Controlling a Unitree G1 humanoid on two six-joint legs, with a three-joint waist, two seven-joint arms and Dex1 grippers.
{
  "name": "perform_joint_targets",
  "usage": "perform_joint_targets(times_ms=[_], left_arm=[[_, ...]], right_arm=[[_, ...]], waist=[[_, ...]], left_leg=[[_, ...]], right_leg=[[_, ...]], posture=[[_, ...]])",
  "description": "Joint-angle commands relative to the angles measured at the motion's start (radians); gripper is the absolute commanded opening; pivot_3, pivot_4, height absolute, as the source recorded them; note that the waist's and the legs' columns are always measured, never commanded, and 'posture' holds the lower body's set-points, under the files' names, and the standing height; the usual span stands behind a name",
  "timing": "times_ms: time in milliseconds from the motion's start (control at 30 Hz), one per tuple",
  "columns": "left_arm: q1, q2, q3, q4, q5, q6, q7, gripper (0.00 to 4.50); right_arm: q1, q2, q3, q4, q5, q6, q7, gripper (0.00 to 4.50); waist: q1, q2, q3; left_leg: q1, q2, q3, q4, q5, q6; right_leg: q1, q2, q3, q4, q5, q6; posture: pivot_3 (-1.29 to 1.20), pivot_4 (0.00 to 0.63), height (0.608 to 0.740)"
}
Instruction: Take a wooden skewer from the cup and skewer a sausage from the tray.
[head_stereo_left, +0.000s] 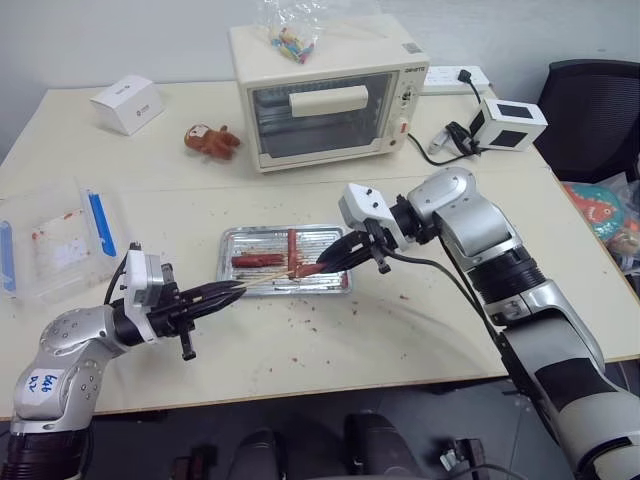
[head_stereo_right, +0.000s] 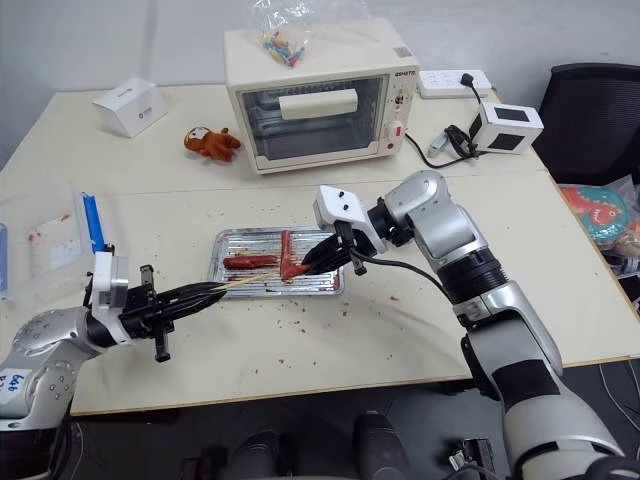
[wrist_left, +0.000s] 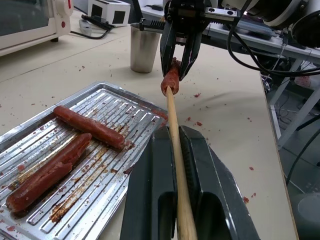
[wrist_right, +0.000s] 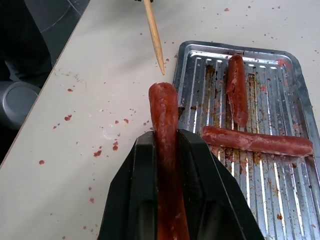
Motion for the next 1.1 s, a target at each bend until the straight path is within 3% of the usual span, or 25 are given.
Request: perform_joint_targets(times_ms=[33,1100], left_arm=[[0.001,0.006,0.007,-0.027,-0.008,-0.001,-0.002,0.00],[-0.066,-0.028,-0.067,0.010,0.028,-0.018,0.005,0.00]], right_arm=[[-0.014,-0.004,-0.015,-0.025,0.018,-0.002,0.041,0.63],[-0.013,0.022,0.003,-0.072,0.029,0.029,0.035,0.63]], waist=[[0.000,0.000,0.000],[0.000,0.000,0.000]], left_leg=[[0.000,0.000,0.000,0.000,0.000,0.000],[0.000,0.000,0.000,0.000,0.000,0.000]], right_leg=[[0.000,0.000,0.000,0.000,0.000,0.000],[0.000,0.000,0.000,0.000,0.000,0.000]], posture=[[0.00,0.150,0.740],[0.00,0.150,0.740]])
